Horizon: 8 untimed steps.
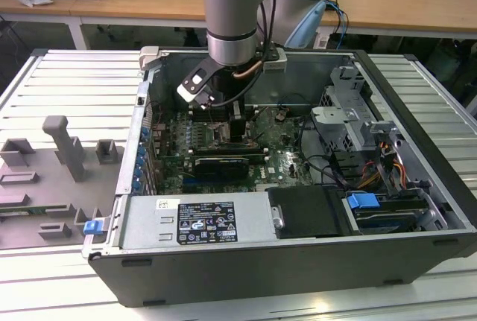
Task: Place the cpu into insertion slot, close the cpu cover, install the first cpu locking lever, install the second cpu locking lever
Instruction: 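Place the cpu into insertion slot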
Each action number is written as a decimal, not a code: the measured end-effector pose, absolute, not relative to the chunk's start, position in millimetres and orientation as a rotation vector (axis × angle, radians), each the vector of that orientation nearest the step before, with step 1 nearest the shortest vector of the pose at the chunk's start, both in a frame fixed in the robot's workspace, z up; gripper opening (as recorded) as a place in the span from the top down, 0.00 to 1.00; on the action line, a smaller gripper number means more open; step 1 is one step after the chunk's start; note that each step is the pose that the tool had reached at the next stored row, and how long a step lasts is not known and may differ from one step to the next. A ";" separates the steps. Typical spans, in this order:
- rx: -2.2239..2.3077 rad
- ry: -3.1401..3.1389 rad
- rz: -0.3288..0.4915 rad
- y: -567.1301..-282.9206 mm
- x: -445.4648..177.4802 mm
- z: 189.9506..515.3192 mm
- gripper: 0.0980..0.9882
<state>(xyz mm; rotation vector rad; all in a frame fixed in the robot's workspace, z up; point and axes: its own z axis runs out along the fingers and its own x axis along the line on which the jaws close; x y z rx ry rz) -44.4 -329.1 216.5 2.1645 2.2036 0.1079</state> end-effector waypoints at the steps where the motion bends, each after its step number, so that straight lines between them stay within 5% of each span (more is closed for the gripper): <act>1: 2.165 2.203 0.108 -328.3 -44.5 214.9 0.51; 8: 2.170 2.197 0.108 -322.6 -44.7 210.4 0.51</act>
